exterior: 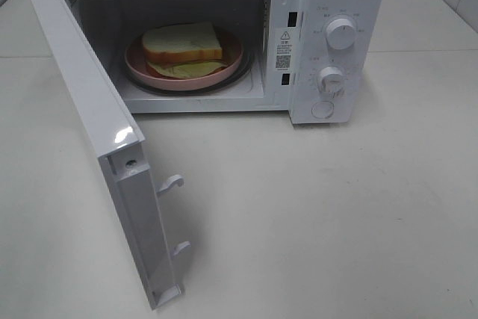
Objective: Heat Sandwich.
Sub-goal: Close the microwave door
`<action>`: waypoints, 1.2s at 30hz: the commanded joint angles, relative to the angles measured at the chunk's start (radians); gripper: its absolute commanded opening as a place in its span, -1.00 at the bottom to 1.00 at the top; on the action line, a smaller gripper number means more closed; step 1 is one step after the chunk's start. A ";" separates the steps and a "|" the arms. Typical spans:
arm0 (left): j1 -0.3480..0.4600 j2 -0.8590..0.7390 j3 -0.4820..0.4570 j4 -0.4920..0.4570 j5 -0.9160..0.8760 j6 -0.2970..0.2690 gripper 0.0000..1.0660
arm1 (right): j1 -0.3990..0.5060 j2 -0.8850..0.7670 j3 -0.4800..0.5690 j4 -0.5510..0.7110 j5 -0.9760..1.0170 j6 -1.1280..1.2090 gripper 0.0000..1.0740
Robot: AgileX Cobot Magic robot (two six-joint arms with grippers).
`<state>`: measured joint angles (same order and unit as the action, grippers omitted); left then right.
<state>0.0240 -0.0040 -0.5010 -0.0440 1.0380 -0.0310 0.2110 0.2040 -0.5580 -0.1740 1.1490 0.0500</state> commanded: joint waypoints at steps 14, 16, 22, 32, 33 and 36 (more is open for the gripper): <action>0.003 -0.028 0.004 0.001 -0.004 -0.001 0.90 | -0.142 -0.222 0.057 0.052 -0.110 0.003 0.42; 0.003 -0.028 0.004 0.001 -0.004 -0.001 0.90 | -0.142 -0.234 0.057 0.052 -0.110 0.003 0.42; 0.003 -0.025 0.004 0.001 -0.004 -0.001 0.90 | -0.142 -0.234 0.057 0.052 -0.110 0.003 0.42; 0.003 -0.025 0.004 0.001 -0.004 -0.001 0.90 | -0.142 -0.233 0.057 0.052 -0.110 0.003 0.42; 0.003 -0.025 0.004 0.001 -0.004 -0.001 0.90 | -0.142 -0.233 0.057 0.052 -0.110 0.003 0.42; 0.003 -0.025 0.004 0.001 -0.004 -0.001 0.90 | -0.142 -0.233 0.057 0.052 -0.110 0.003 0.42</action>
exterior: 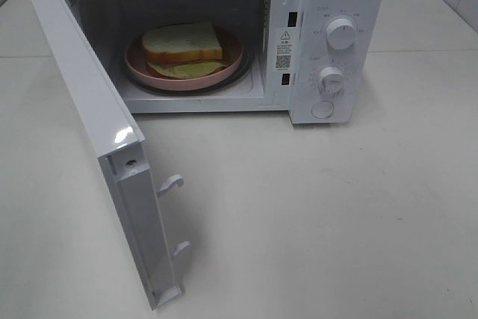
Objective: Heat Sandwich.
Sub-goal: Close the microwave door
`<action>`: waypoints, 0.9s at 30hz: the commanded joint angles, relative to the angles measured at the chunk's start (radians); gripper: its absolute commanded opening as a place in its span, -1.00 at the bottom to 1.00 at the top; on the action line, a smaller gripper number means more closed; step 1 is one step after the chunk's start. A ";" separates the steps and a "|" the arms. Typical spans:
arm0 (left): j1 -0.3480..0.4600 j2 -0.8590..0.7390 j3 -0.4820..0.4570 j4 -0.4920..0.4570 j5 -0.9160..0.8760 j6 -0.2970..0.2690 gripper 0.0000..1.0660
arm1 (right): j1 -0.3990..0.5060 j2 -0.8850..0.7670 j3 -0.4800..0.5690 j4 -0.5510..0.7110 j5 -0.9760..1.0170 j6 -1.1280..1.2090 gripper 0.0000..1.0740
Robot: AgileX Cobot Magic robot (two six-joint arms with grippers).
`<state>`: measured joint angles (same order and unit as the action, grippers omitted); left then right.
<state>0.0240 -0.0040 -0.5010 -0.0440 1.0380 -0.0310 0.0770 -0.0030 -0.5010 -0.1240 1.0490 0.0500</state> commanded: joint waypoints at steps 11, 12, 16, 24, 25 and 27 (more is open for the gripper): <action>0.003 -0.025 0.004 0.001 -0.004 -0.001 0.90 | -0.008 -0.026 -0.001 0.002 -0.010 0.003 0.42; 0.003 -0.025 0.004 0.001 -0.004 -0.001 0.90 | -0.008 -0.026 -0.001 0.002 -0.010 0.003 0.42; 0.003 -0.025 0.004 0.001 -0.004 -0.001 0.90 | -0.008 -0.026 -0.001 0.002 -0.010 0.003 0.42; 0.003 -0.025 0.004 0.001 -0.004 -0.001 0.90 | -0.008 -0.026 -0.002 0.002 -0.010 0.003 0.42; 0.003 -0.024 0.004 0.001 -0.004 -0.006 0.90 | -0.008 -0.026 -0.002 0.002 -0.010 0.003 0.42; 0.003 -0.022 0.004 0.001 -0.004 -0.004 0.90 | -0.008 -0.026 -0.002 0.002 -0.010 0.003 0.42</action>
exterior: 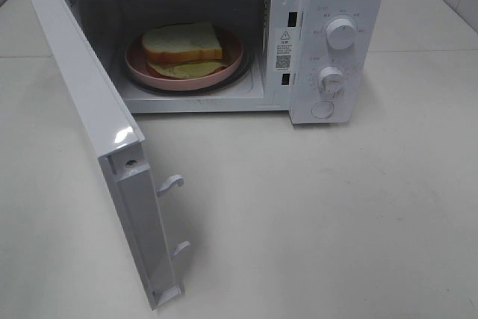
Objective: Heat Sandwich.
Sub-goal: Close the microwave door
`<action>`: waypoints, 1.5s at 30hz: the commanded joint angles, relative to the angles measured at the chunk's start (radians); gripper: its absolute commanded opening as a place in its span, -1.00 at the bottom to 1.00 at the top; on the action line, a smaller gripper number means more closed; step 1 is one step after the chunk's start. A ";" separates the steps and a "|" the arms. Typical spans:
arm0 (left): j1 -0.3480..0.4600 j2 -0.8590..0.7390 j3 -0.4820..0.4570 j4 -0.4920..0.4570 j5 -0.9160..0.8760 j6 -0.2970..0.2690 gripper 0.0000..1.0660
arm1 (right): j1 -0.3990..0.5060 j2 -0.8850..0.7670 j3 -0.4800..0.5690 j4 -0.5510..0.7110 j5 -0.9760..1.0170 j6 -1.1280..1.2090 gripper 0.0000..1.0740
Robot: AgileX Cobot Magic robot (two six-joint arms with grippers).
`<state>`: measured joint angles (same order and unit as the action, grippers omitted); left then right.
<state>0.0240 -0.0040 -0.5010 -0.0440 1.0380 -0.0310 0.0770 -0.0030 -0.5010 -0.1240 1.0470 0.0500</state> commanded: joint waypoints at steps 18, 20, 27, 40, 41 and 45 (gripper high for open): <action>0.003 0.057 -0.031 -0.011 -0.088 -0.005 0.89 | -0.008 -0.026 -0.002 0.002 -0.008 0.003 0.42; 0.003 0.117 -0.031 -0.022 -0.113 -0.005 0.76 | -0.008 -0.026 -0.002 0.002 -0.008 0.003 0.42; 0.003 0.262 -0.027 -0.047 -0.210 -0.005 -0.01 | -0.008 -0.026 -0.002 0.002 -0.008 0.003 0.42; 0.003 0.463 0.079 -0.037 -0.501 0.003 -1.00 | -0.008 -0.026 -0.002 0.002 -0.008 0.003 0.42; 0.003 0.474 0.097 -0.037 -0.545 0.003 -1.00 | -0.008 -0.026 -0.002 0.002 -0.008 0.003 0.42; 0.003 0.515 0.166 -0.037 -0.739 0.003 -1.00 | -0.008 -0.026 -0.002 0.002 -0.008 0.003 0.42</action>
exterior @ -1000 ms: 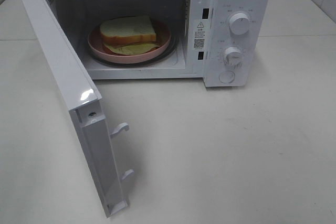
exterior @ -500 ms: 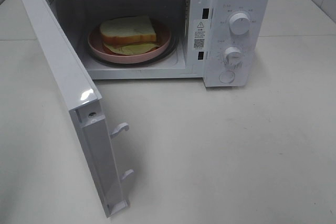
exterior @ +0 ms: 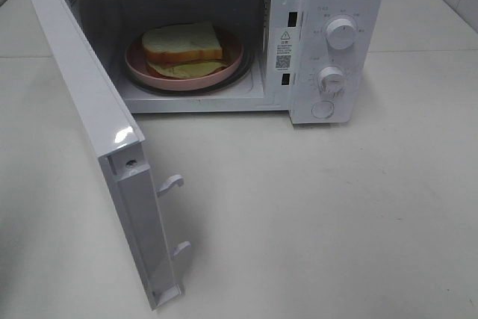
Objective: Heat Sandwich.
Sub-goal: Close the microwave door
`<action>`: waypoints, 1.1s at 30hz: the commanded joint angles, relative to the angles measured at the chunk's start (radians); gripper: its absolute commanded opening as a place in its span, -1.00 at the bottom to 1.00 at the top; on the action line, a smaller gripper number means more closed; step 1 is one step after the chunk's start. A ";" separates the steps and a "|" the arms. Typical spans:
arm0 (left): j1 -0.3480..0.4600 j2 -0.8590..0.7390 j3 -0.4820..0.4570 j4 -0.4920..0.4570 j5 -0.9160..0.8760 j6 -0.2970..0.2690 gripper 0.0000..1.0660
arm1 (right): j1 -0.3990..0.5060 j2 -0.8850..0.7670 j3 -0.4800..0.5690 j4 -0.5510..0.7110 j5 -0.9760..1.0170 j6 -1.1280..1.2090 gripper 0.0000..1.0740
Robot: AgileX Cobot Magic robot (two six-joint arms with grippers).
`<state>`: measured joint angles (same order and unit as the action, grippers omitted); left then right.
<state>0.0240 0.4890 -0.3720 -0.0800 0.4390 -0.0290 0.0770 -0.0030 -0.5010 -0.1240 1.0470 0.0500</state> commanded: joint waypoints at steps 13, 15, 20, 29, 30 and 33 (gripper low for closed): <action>0.003 0.257 0.168 0.063 -0.706 -0.002 -1.00 | -0.008 -0.026 -0.002 0.002 -0.008 0.003 0.42; 0.003 0.352 0.168 0.080 -0.833 -0.010 -1.00 | -0.008 -0.026 -0.002 0.002 -0.008 0.003 0.42; 0.003 0.497 0.168 0.166 -0.992 -0.016 -1.00 | -0.008 -0.026 -0.002 0.002 -0.008 0.003 0.42; 0.003 0.695 0.164 0.340 -1.176 -0.160 -1.00 | -0.008 -0.026 -0.002 0.002 -0.008 0.003 0.42; 0.003 0.713 0.160 0.363 -1.191 -0.173 -1.00 | -0.008 -0.026 -0.002 0.002 -0.008 0.003 0.42; 0.003 0.748 0.146 0.427 -1.218 -0.199 -1.00 | -0.008 -0.026 -0.002 0.002 -0.008 0.003 0.42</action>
<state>0.0240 1.2330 -0.2170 0.3210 -0.7470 -0.2110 0.0770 -0.0030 -0.5010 -0.1240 1.0470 0.0500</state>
